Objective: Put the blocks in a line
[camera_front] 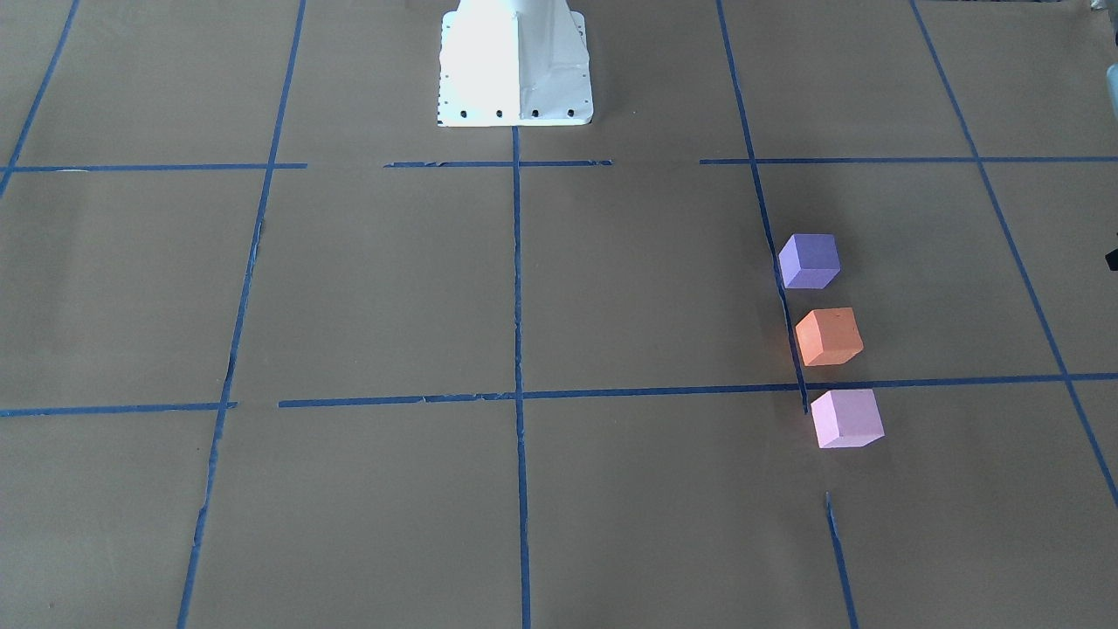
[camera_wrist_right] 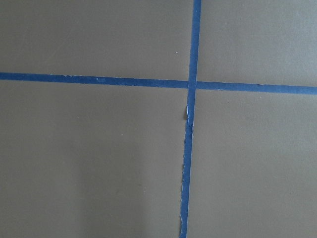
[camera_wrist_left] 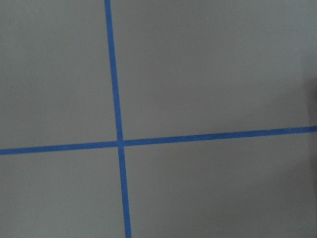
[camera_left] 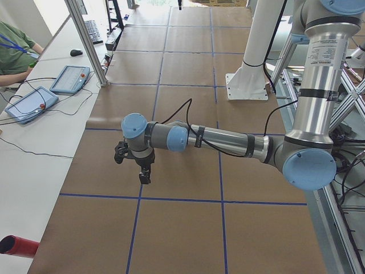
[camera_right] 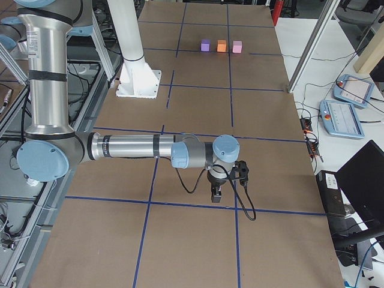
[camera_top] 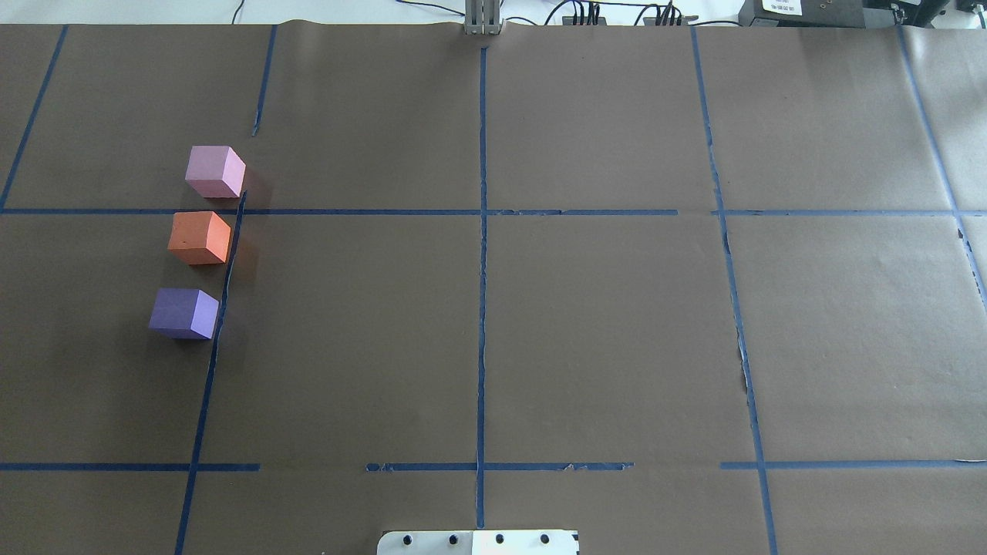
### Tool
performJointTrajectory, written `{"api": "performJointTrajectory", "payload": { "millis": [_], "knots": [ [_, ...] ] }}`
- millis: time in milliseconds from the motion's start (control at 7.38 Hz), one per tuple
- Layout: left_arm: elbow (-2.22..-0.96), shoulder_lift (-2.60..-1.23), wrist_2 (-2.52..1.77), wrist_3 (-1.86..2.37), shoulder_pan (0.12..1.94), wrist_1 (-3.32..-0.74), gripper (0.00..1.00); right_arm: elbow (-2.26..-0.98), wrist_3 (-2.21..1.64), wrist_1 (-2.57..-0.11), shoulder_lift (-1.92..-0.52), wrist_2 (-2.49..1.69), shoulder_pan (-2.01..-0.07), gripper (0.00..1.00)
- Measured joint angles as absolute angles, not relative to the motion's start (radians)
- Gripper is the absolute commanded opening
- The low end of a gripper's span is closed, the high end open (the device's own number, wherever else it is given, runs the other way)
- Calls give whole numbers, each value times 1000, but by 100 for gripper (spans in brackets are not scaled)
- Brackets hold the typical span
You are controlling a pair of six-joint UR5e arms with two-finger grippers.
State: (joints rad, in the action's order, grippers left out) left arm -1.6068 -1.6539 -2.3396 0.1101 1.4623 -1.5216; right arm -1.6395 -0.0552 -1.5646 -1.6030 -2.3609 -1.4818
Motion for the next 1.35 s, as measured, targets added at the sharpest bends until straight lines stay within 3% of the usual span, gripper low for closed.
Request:
{"api": "performJointTrajectory", "payload": {
  "millis": [1354],
  "knots": [
    [-1547,-1639,-2338,-104,1528,-1515,100,-1640,-55,-1565,-1602,-2361,-1482,100]
  ]
}}
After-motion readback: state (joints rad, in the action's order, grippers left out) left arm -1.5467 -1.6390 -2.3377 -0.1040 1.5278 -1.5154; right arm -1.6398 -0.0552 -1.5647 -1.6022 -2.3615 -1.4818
